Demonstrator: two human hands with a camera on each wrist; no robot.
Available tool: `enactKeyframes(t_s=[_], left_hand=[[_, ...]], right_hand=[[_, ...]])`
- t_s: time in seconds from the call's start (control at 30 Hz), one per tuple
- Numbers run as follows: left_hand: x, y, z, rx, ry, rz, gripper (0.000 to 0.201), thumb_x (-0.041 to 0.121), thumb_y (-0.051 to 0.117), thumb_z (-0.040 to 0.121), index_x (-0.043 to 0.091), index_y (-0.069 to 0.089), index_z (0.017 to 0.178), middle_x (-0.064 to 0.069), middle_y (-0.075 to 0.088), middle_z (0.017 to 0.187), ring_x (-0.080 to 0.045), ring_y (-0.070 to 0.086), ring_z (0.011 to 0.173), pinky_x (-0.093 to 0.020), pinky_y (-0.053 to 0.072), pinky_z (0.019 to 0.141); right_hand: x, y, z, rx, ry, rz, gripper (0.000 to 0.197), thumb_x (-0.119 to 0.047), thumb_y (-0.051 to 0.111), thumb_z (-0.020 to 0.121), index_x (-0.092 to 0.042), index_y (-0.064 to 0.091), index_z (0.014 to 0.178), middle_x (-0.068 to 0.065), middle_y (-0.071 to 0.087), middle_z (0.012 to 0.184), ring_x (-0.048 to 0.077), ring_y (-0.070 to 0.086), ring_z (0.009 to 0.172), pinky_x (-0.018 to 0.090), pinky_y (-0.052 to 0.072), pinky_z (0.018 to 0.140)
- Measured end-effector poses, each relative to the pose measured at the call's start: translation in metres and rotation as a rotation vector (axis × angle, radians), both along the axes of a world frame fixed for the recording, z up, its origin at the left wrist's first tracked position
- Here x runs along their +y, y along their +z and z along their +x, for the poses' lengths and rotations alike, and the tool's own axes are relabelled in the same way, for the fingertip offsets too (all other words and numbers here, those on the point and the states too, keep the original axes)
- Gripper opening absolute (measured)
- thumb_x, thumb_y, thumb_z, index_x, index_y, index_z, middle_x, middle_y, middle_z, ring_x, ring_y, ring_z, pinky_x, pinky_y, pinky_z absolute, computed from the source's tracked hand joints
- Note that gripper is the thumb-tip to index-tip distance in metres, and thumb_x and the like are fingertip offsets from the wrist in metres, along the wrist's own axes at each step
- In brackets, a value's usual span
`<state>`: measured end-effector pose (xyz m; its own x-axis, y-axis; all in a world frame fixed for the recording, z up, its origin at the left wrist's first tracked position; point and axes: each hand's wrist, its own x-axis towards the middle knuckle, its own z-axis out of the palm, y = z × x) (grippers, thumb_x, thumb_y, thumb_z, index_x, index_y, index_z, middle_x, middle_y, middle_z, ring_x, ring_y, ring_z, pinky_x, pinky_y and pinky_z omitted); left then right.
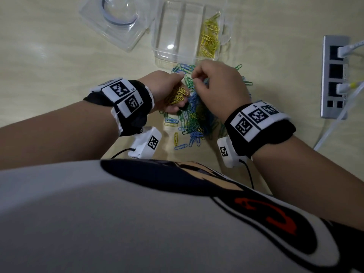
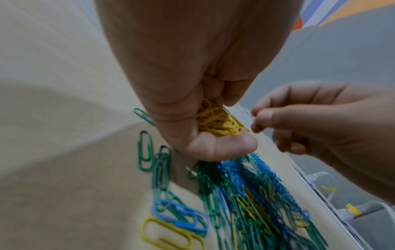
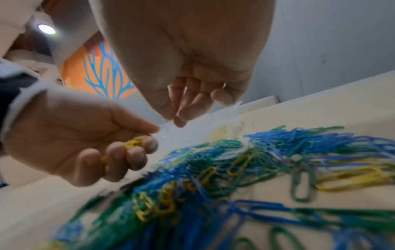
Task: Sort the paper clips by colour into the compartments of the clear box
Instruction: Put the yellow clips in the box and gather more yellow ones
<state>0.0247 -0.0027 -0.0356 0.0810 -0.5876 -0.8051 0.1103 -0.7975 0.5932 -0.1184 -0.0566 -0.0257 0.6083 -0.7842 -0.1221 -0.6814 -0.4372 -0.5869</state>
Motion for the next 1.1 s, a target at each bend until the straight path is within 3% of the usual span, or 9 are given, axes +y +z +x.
enactKeyframes(t_s=[0.13, 0.3, 0.43, 0.63, 0.73, 0.8, 0.87, 0.97, 1.1], left_hand=[[0.002, 0.0, 0.006, -0.01, 0.008, 0.023, 0.044, 0.038, 0.034, 0.102, 0.009, 0.059, 0.08, -0.004, 0.059, 0.06, -0.012, 0.056, 0.047, -0.019, 0.049, 0.045], [0.005, 0.001, 0.011, -0.032, 0.02, 0.027, 0.044, 0.036, 0.034, 0.103, 0.009, 0.058, 0.077, -0.006, 0.057, 0.063, -0.012, 0.055, 0.046, -0.019, 0.05, 0.045], [0.006, -0.001, 0.014, -0.043, 0.033, 0.028, 0.045, 0.035, 0.034, 0.102, 0.008, 0.058, 0.076, -0.005, 0.057, 0.058, -0.012, 0.055, 0.044, -0.019, 0.049, 0.044], [0.003, -0.001, 0.01, -0.028, 0.03, 0.021, 0.044, 0.038, 0.035, 0.102, 0.007, 0.059, 0.082, -0.007, 0.059, 0.061, -0.014, 0.057, 0.047, -0.021, 0.05, 0.047], [0.001, 0.0, 0.005, -0.01, 0.037, 0.013, 0.041, 0.04, 0.036, 0.101, 0.008, 0.057, 0.088, -0.006, 0.06, 0.062, -0.014, 0.058, 0.049, -0.021, 0.05, 0.047], [0.0, 0.001, 0.001, 0.009, 0.027, 0.004, 0.038, 0.04, 0.036, 0.101, 0.009, 0.056, 0.095, -0.007, 0.061, 0.064, -0.014, 0.059, 0.05, -0.021, 0.05, 0.048], [-0.001, 0.002, -0.001, 0.017, 0.006, 0.0, 0.042, 0.04, 0.034, 0.102, 0.009, 0.059, 0.09, -0.006, 0.061, 0.066, -0.012, 0.059, 0.05, -0.02, 0.05, 0.048], [0.0, 0.004, -0.002, 0.006, -0.018, 0.002, 0.045, 0.04, 0.033, 0.102, 0.01, 0.059, 0.082, -0.003, 0.06, 0.063, -0.01, 0.057, 0.048, -0.02, 0.047, 0.05], [0.001, 0.003, -0.002, -0.019, -0.041, 0.007, 0.038, 0.036, 0.038, 0.102, 0.011, 0.058, 0.082, -0.001, 0.059, 0.063, -0.008, 0.056, 0.047, -0.018, 0.048, 0.048]], right_hand=[[-0.01, -0.019, 0.002, 0.317, 0.121, -0.048, 0.02, -0.03, 0.051, 0.092, -0.025, 0.064, 0.107, 0.006, 0.055, 0.112, 0.027, 0.056, 0.102, 0.038, 0.044, 0.084], [-0.011, -0.023, 0.006, 0.381, 0.172, -0.099, 0.017, -0.024, 0.048, 0.092, -0.019, 0.063, 0.099, 0.008, 0.055, 0.108, 0.03, 0.056, 0.096, 0.039, 0.044, 0.078], [-0.014, -0.018, -0.001, 0.314, 0.102, -0.063, 0.012, -0.023, 0.045, 0.093, -0.018, 0.055, 0.097, 0.004, 0.058, 0.099, 0.027, 0.055, 0.088, 0.038, 0.043, 0.075], [-0.01, -0.003, -0.004, 0.033, -0.023, 0.041, 0.01, -0.023, 0.055, 0.087, -0.022, 0.064, 0.091, -0.005, 0.064, 0.088, 0.014, 0.058, 0.08, 0.033, 0.05, 0.076], [0.0, 0.004, -0.001, -0.037, 0.055, 0.113, 0.009, -0.026, 0.061, 0.085, -0.024, 0.068, 0.09, -0.011, 0.063, 0.084, 0.004, 0.054, 0.074, 0.027, 0.047, 0.074], [0.004, 0.003, 0.001, -0.023, 0.097, 0.093, 0.011, -0.03, 0.062, 0.085, -0.025, 0.068, 0.093, -0.009, 0.064, 0.087, 0.004, 0.052, 0.075, 0.026, 0.045, 0.075], [0.003, 0.003, -0.003, -0.034, 0.051, 0.063, 0.012, -0.029, 0.06, 0.086, -0.024, 0.066, 0.095, -0.006, 0.064, 0.09, 0.009, 0.054, 0.078, 0.028, 0.045, 0.075], [-0.002, -0.001, -0.017, 0.123, 0.009, 0.061, 0.01, -0.028, 0.057, 0.088, -0.022, 0.063, 0.092, -0.003, 0.064, 0.089, 0.017, 0.058, 0.084, 0.031, 0.047, 0.074], [0.01, -0.013, -0.03, 0.449, 0.153, 0.1, 0.026, -0.049, 0.064, 0.081, -0.025, 0.059, 0.091, -0.003, 0.063, 0.089, 0.021, 0.059, 0.084, 0.032, 0.047, 0.07]])
